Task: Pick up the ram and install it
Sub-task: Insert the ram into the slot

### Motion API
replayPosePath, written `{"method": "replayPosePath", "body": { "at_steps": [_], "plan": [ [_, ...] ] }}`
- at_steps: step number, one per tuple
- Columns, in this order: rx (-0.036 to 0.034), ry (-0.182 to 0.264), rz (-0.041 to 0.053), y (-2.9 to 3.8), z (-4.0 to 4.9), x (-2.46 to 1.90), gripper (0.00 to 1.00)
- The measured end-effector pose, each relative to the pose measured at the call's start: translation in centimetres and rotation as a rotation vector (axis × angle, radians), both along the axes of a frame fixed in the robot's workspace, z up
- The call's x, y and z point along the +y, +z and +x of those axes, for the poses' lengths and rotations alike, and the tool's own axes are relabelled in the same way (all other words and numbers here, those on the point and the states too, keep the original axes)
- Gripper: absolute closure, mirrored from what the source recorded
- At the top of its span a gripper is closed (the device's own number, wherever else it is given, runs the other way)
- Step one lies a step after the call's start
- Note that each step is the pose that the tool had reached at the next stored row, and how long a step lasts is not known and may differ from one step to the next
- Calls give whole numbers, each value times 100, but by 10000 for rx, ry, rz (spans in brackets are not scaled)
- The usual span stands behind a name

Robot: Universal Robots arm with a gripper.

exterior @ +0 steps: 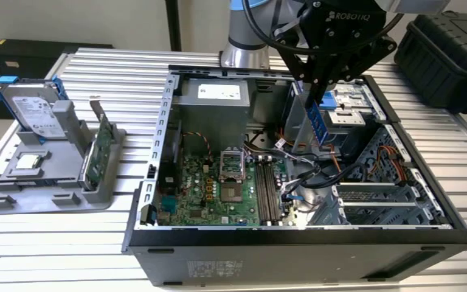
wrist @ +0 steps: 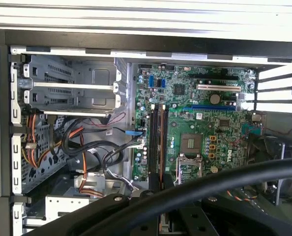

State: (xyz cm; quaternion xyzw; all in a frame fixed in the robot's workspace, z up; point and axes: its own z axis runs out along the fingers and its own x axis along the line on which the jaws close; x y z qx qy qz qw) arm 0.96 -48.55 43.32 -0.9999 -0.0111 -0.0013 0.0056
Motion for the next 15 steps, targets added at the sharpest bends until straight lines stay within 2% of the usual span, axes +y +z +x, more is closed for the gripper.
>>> {"method": "replayPosePath", "body": {
  "at_steps": [9, 15],
  "plan": [
    [0, 0, 0, -5, 0, 0, 100],
    [-6, 0, 0, -50, 0, 0, 100]
  ]
}}
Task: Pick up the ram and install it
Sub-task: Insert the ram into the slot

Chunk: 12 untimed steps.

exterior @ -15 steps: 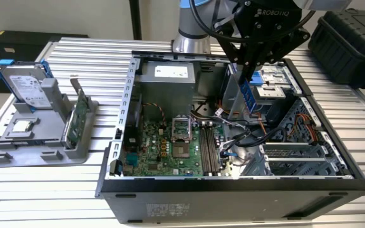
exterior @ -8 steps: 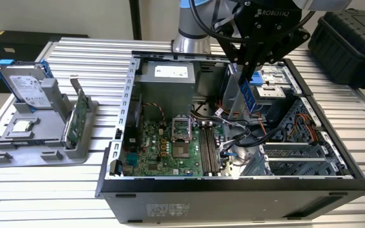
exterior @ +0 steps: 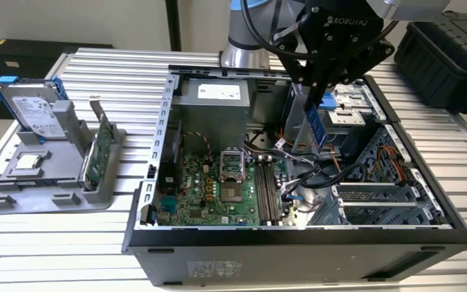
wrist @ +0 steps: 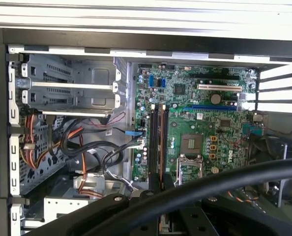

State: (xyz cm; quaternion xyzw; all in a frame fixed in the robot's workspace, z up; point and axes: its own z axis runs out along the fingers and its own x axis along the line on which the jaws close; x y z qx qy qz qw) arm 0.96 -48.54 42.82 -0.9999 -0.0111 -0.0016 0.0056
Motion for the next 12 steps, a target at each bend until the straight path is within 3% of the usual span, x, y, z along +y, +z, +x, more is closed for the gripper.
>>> {"method": "replayPosePath", "body": {
  "at_steps": [12],
  "plan": [
    [-4, 0, -1, -100, 0, 0, 100]
  ]
}}
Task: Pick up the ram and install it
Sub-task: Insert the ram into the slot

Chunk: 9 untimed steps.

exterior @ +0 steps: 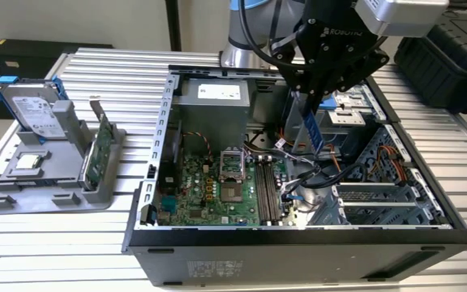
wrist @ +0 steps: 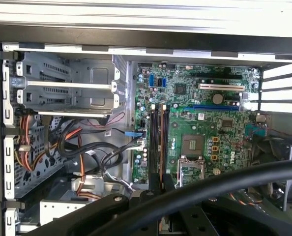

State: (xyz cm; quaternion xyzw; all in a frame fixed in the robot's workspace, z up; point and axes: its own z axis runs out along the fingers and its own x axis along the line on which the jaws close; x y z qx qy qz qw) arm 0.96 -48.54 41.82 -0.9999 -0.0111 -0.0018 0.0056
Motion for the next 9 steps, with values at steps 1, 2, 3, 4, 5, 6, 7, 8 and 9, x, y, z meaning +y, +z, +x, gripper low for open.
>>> {"method": "replayPosePath", "body": {
  "at_steps": [1, 2, 3, 4, 5, 6, 7, 8, 9],
  "plan": [
    [0, 0, 0, -5, 0, 0, 100],
    [1, 0, -1, -9, 0, 0, 100],
    [0, 0, 0, -15, 0, 0, 100],
    [0, 0, 0, -19, 0, 0, 100],
    [0, 0, -1, -22, 0, 0, 100],
    [0, 0, 0, -25, 0, 0, 100],
    [0, 0, -1, -27, 0, 0, 100],
    [0, 0, -1, -30, 0, 0, 100],
    [0, 0, 1, -32, 0, 0, 100]
  ]
}}
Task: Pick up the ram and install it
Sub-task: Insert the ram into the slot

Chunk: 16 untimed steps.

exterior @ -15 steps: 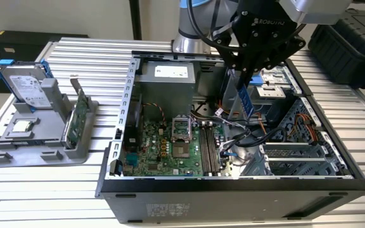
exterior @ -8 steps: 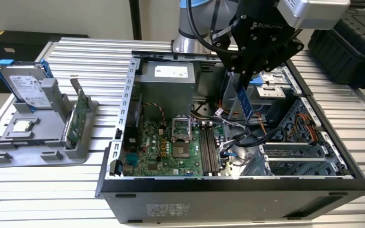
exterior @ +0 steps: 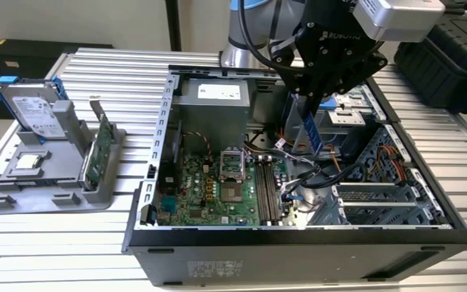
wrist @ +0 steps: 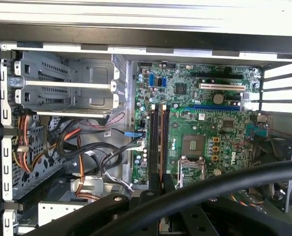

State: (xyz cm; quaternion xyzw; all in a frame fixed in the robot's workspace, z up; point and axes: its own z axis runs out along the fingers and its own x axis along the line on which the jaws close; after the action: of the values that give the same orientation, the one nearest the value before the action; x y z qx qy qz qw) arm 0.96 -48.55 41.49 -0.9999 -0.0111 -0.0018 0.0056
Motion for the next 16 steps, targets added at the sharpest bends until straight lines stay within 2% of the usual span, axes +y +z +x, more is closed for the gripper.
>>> {"method": "replayPosePath", "body": {
  "at_steps": [16],
  "plan": [
    [0, 0, -4, -28, 0, 0, 100]
  ]
}}
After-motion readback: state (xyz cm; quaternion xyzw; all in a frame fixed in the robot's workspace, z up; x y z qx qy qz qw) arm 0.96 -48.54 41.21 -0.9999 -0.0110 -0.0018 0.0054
